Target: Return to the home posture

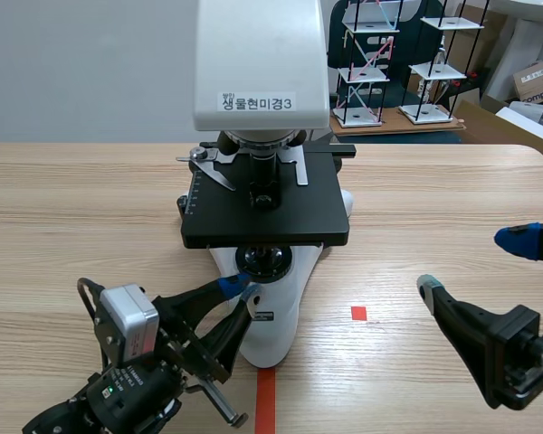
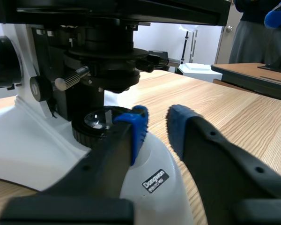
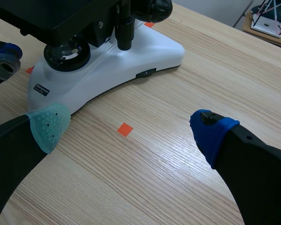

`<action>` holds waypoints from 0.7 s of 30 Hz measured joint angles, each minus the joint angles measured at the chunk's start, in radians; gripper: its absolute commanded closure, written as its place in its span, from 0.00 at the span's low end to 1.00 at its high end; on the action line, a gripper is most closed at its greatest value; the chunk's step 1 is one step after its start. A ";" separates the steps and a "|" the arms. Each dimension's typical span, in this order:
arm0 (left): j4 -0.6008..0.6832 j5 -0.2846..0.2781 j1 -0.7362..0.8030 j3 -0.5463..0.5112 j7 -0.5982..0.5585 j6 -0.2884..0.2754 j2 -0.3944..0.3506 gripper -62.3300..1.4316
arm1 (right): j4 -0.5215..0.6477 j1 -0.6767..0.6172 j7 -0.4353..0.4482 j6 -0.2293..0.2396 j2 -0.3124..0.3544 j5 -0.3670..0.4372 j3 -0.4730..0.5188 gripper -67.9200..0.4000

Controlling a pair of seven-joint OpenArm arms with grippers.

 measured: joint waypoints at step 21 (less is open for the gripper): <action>0.565 -0.192 0.295 -0.002 0.471 -0.010 -0.380 0.18 | 0.000 0.000 0.000 0.000 0.000 0.000 0.000 0.17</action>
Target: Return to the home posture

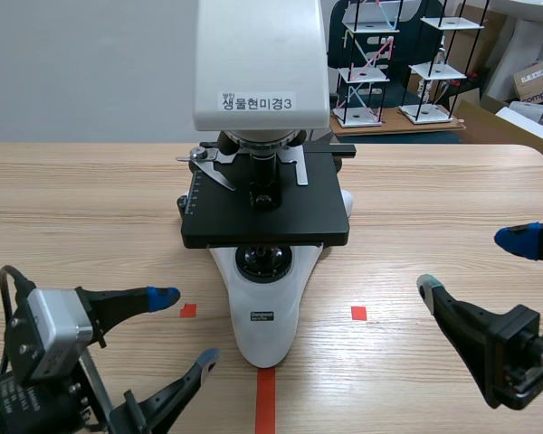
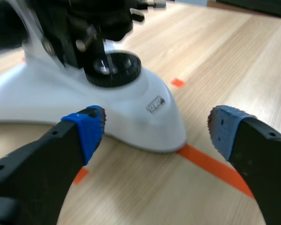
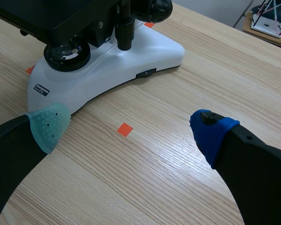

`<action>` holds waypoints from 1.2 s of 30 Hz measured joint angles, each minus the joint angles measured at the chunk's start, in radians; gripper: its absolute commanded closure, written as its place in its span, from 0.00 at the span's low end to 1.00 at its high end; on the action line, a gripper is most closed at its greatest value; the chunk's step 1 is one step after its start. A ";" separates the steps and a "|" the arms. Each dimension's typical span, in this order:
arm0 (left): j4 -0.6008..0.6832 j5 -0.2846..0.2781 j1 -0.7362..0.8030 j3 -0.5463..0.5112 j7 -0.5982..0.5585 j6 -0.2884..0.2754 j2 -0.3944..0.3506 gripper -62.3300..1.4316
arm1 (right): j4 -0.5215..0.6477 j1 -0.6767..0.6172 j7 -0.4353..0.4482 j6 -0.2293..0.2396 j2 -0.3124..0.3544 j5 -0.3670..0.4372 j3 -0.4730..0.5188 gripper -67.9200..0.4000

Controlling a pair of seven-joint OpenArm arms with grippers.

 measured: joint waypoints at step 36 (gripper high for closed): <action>0.638 -0.170 0.605 -0.568 0.382 0.005 -0.143 0.00 | 0.000 0.000 0.000 0.000 0.000 0.000 0.000 0.17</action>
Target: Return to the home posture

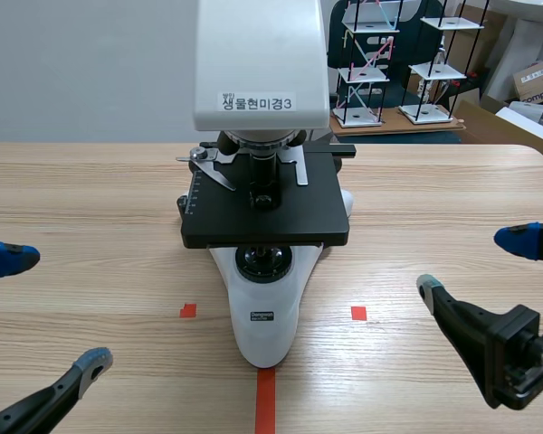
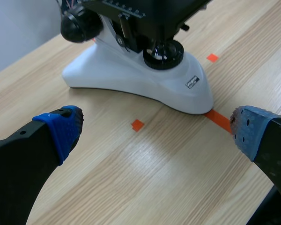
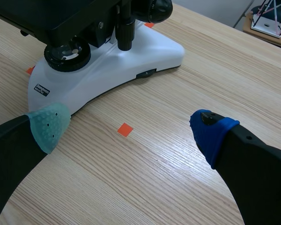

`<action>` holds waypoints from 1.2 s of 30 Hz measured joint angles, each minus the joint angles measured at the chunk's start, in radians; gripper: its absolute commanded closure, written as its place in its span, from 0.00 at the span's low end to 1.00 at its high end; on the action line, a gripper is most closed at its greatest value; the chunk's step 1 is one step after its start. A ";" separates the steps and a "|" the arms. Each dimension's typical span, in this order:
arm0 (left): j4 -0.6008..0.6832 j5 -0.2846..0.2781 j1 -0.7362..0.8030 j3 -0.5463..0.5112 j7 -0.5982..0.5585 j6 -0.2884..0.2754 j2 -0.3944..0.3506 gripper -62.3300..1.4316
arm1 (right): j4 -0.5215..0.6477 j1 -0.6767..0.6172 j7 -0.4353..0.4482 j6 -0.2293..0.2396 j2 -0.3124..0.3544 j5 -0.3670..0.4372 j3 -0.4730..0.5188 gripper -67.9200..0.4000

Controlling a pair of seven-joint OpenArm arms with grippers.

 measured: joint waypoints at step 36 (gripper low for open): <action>-0.005 0.000 0.000 0.000 -0.045 0.003 0.000 0.00 | 0.000 0.000 -0.001 0.007 0.000 0.000 0.000 0.08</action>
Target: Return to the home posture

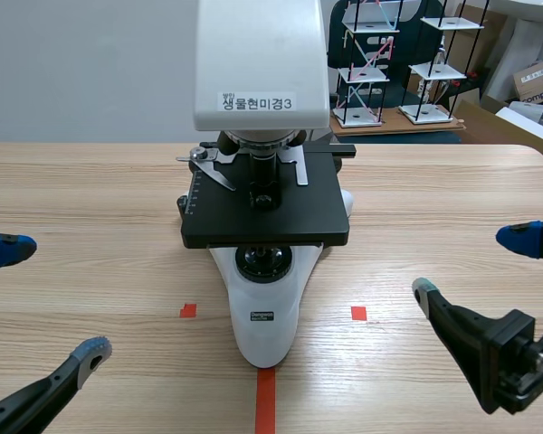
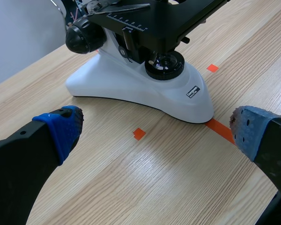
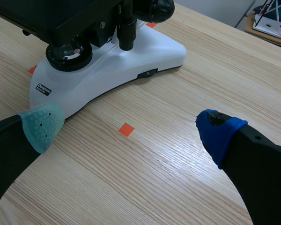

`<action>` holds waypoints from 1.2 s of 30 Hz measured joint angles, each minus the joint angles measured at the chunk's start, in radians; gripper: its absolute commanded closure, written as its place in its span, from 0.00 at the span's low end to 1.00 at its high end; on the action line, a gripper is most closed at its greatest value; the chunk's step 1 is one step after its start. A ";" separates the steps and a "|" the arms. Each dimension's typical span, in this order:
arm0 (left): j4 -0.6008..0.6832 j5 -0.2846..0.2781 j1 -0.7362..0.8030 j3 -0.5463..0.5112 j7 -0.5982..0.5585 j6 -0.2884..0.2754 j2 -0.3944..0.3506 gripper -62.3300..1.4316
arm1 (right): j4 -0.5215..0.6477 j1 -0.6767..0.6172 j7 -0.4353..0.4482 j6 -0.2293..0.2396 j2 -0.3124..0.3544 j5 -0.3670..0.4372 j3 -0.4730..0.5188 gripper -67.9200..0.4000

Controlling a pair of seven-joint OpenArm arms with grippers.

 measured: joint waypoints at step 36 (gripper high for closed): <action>0.000 0.018 0.000 0.000 -0.006 0.000 0.000 0.00 | 0.000 0.000 -0.011 0.000 0.000 0.000 0.000 0.08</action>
